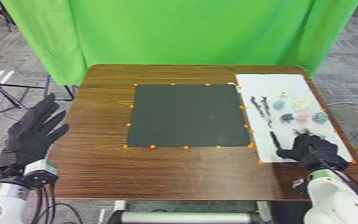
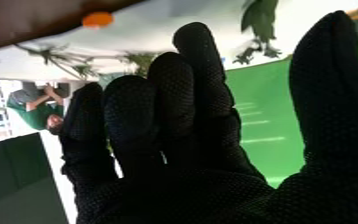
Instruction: Arrange flowers
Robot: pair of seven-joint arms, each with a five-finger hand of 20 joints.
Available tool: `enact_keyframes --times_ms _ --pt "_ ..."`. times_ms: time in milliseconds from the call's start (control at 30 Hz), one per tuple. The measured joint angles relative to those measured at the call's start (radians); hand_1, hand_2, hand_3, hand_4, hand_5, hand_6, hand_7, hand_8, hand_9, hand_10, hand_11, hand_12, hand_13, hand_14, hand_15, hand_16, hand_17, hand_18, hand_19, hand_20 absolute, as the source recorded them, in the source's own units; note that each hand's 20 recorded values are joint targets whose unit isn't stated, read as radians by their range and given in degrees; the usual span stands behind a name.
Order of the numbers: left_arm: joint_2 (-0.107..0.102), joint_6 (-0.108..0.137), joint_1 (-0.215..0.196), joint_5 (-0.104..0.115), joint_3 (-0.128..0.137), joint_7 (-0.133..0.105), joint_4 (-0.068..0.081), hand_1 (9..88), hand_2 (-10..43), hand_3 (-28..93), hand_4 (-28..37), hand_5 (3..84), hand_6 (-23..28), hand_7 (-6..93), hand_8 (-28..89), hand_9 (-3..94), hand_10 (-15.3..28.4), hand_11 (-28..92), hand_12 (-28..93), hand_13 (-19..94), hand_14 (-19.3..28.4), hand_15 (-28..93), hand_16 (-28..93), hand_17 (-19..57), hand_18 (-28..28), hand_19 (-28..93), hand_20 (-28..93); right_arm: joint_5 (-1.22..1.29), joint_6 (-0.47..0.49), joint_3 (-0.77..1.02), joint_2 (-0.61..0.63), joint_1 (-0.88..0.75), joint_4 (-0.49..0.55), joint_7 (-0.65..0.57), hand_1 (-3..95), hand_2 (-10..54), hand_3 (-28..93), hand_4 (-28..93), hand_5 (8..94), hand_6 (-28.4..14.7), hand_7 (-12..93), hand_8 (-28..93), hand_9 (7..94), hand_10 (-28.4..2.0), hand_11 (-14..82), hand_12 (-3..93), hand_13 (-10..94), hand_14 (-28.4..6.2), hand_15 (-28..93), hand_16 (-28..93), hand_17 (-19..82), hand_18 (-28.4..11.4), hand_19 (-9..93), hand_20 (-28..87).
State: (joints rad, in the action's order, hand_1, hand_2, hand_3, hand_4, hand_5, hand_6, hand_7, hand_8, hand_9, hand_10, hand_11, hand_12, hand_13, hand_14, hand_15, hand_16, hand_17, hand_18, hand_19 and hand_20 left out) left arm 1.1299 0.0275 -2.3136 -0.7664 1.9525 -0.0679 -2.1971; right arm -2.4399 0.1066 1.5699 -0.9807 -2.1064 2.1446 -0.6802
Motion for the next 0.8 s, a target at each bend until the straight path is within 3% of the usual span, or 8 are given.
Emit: enact_keyframes --times_ms 300,433,567,800 --pt "-0.001 0.000 0.003 0.000 -0.002 0.000 0.001 22.8 -4.2 69 -28.3 21.5 1.5 17.9 -9 15.4 8.4 11 20 12 11.3 16 7 -11.6 17.8 34 9 -0.024 0.005 -0.062 -0.003 0.059 -0.040 -0.003 31.8 -9.5 66 -28 55.9 0.4 54 -20 58.1 -11.6 62.3 42.5 51 -14.0 83 33 18 -20.9 77 50" --pt "-0.003 0.000 0.004 0.000 -0.003 0.001 0.001 22.8 -4.1 68 -28.3 21.6 1.5 17.8 -9 15.4 8.4 11 20 12 11.3 16 7 -11.7 17.8 35 9 -0.045 0.007 -0.096 -0.003 0.094 -0.058 -0.014 33.9 -9.5 73 -28 58.5 0.8 56 -20 60.4 -10.9 63.7 43.0 53 -13.2 84 34 20 -21.3 79 50" --pt "-0.003 0.000 0.004 0.000 -0.003 0.001 0.001 23.0 -4.0 68 -28.3 21.6 1.5 17.8 -9 15.4 8.4 11 20 12 11.3 16 7 -11.7 17.8 35 9 -0.064 0.020 -0.118 -0.003 0.116 -0.069 -0.023 41.8 -9.5 71 -28 60.7 1.6 61 7 62.8 -10.7 62.5 47.8 57 -12.6 85 37 23 -21.4 81 50" --pt "-0.004 0.000 0.003 0.000 -0.003 0.002 0.001 22.9 -4.1 69 -28.3 21.6 1.5 17.8 -9 15.4 8.4 11 20 12 11.2 16 7 -11.8 17.8 35 9 -0.069 0.079 -0.144 -0.010 0.139 -0.071 -0.019 46.2 -9.5 76 -28 64.9 2.8 63 13 71.8 -10.0 65.1 54.5 62 -12.1 87 40 27 -21.7 85 51"
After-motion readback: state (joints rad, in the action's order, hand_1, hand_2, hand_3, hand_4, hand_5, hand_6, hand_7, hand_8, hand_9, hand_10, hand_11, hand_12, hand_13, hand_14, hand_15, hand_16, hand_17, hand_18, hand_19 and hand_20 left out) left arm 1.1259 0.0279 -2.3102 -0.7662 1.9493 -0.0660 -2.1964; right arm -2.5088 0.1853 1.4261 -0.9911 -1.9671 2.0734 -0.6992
